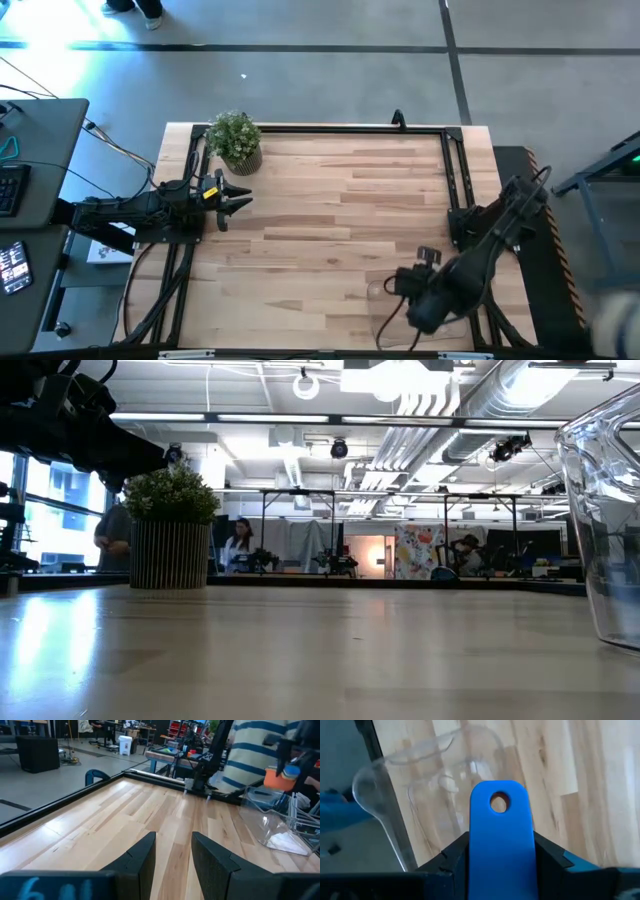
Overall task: Nest measuring cups in basket
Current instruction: Put the stacked measuring cups into the transparent bin
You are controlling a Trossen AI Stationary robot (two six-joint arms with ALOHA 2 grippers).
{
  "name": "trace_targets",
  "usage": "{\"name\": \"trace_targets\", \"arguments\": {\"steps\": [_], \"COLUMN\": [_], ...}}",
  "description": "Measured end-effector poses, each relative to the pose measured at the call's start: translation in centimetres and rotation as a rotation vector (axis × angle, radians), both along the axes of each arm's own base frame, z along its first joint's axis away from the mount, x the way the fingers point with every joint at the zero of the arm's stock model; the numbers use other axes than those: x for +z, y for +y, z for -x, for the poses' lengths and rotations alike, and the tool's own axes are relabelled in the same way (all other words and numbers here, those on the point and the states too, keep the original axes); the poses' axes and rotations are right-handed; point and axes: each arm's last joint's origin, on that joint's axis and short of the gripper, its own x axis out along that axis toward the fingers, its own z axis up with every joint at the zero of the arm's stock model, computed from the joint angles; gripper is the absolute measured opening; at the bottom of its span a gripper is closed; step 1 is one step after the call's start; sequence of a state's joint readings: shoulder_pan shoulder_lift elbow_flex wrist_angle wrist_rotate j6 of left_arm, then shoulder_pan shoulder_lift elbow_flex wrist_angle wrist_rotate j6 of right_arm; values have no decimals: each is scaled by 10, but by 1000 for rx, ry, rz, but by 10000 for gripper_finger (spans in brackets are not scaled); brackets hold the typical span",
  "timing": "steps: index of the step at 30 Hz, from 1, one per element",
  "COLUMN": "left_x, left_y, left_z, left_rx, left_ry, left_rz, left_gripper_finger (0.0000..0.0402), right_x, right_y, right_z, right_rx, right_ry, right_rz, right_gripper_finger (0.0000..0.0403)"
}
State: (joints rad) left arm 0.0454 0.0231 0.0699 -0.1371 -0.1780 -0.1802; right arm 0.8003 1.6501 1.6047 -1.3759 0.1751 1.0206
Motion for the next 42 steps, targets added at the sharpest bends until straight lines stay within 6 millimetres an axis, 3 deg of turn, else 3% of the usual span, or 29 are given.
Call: {"name": "trace_targets", "arguments": {"steps": [11, 22, 31, 42], "left_x": [0, 0, 0, 0], "left_y": [0, 0, 0, 0], "left_z": [0, 0, 0, 0], "left_rx": [0, 0, 0, 0], "left_ry": [0, 0, 1, 1], "left_rz": [0, 0, 0, 0], "left_gripper_finger": [115, 115, 115, 115], "right_x": [-46, -78, -116, -130], "right_y": [33, 47, 42, 44], "right_z": [-21, -35, -26, -25], "right_rx": [177, 381, 367, 347], "right_ry": [84, 53, 95, 74], "right_rz": [54, 53, 54, 3], "right_gripper_finger": [143, 143, 143, 143]}}
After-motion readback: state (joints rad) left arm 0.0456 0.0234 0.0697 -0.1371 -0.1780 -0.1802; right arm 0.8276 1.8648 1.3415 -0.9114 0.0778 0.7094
